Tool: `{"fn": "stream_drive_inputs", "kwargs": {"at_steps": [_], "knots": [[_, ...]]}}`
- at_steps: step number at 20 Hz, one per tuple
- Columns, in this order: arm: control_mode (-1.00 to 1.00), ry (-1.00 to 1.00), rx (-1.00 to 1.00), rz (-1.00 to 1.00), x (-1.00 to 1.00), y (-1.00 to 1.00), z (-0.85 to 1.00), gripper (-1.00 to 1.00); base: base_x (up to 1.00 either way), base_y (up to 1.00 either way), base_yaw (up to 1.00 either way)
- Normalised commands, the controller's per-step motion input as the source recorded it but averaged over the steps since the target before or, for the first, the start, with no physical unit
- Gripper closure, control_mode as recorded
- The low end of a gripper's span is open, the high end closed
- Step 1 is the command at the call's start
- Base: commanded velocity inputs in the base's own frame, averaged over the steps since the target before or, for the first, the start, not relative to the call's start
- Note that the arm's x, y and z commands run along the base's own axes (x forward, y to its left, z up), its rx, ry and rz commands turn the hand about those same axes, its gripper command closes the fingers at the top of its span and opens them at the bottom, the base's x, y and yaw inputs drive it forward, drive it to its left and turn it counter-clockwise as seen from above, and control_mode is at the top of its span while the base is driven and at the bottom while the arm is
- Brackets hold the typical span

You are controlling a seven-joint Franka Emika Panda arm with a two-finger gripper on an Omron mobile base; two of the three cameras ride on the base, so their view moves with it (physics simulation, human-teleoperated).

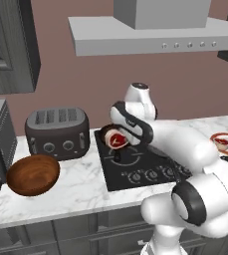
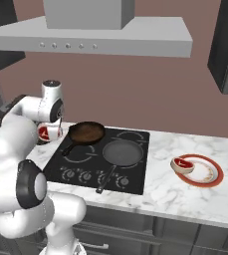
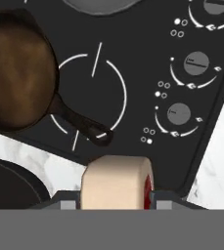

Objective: Place one of the steaks on the plate and the other in the bowl. Then place the bowl in the fridge.

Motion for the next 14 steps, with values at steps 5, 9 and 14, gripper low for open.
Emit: {"fn": "stream_drive_inputs", "kwargs": {"at_steps": [5,9,14], "knots": [[-1.00,0.00,0.00,0.02,-0.91,0.64,0.19,1.00,0.00,0.00,0.00],[-1.00,0.00,0.01,0.00,-0.62,0.72,0.21,1.00,0.00,0.00,0.00],[-1.00,0.00,0.01,0.00,-0.33,0.84,0.21,1.00,0.00,0.00,0.00]]}}
